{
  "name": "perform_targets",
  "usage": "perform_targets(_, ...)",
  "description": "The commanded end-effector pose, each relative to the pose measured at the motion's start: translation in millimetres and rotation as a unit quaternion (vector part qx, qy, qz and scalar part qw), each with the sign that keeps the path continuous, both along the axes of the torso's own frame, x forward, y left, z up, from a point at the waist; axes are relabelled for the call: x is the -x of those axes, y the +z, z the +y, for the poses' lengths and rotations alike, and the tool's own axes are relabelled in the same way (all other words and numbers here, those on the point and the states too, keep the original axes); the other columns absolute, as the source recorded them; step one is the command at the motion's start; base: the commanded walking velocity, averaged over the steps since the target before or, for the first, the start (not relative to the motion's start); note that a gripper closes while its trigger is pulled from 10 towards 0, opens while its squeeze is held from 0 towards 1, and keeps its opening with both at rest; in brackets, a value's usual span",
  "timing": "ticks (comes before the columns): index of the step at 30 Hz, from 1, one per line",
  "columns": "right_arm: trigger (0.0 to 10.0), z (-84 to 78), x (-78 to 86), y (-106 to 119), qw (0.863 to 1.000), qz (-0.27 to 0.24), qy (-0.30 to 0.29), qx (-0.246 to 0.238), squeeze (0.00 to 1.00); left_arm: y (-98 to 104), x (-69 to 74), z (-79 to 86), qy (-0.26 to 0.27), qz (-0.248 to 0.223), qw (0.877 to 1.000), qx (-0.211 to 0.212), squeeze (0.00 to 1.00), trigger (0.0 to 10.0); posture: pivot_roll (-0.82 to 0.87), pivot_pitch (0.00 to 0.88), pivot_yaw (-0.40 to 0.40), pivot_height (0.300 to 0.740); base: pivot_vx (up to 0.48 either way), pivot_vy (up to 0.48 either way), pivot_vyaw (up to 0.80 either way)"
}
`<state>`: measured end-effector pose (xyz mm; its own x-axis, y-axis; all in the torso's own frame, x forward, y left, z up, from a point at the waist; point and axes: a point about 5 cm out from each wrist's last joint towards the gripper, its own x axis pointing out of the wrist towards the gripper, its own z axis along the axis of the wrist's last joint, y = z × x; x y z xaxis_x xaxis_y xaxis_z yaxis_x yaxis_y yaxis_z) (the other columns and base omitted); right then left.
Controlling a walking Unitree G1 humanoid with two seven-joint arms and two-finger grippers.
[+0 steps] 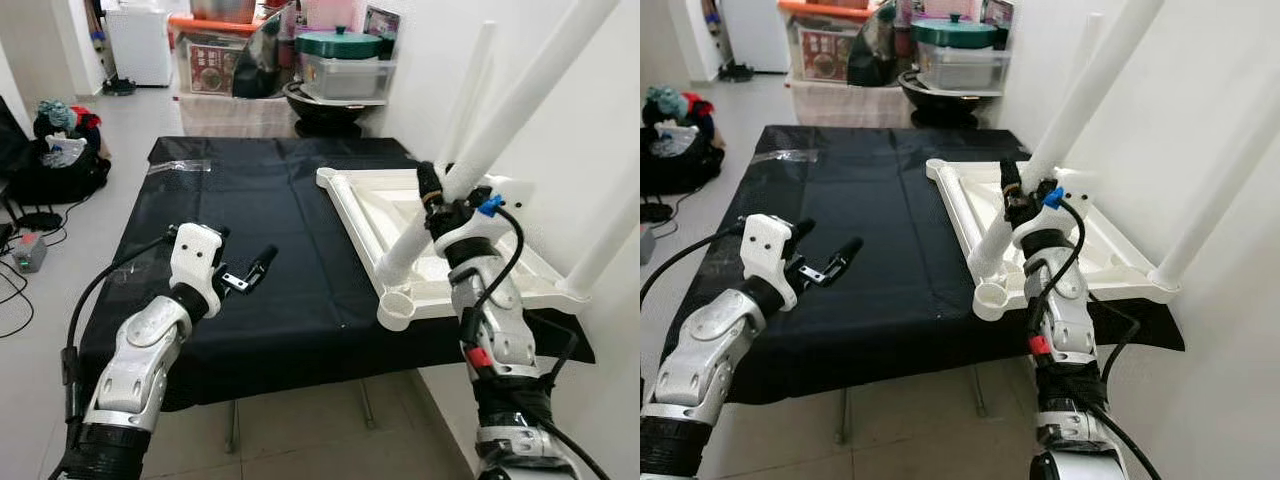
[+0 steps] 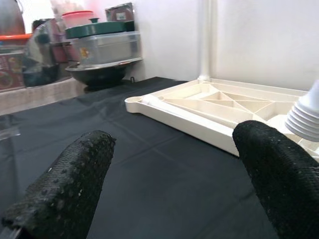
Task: Building children table
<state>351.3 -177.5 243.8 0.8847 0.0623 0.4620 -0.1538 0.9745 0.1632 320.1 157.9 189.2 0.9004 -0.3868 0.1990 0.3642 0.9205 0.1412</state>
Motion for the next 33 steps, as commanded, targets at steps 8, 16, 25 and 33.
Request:
perform_targets(8, 0.0, 2.6, 3.9, 4.1, 1.000, -0.015, -0.002, -0.009, 0.00, 1.5, -1.7, -5.9, -0.006, 0.001, 1.000, 0.003, 0.00, 10.0, 0.07, 0.000, -0.081, 0.740, 0.352, 0.000, 0.00)
perform_targets(16, 0.0, 4.4, 6.4, 8.1, 1.000, -0.023, 0.000, -0.007, 0.00, 1.8, -1.3, -10.8, -0.017, -0.002, 1.000, 0.003, 0.00, 10.0, 0.07, 0.000, -0.079, 0.740, 0.349, 0.000, 0.00)
perform_targets(25, 0.0, 6.2, 9.0, 8.6, 1.000, -0.024, 0.004, -0.009, 0.00, 2.3, 3.1, -19.8, -0.041, -0.009, 0.999, 0.004, 0.00, 10.0, 0.06, 0.000, -0.079, 0.740, 0.000, -0.032, 0.00)
perform_targets(33, 0.0, 6.6, 10.8, 9.7, 1.000, -0.024, 0.005, -0.010, 0.00, 1.7, 5.0, -23.7, -0.055, -0.009, 0.998, 0.005, 0.00, 10.0, 0.06, 0.000, -0.079, 0.740, 0.000, -0.432, 0.00)
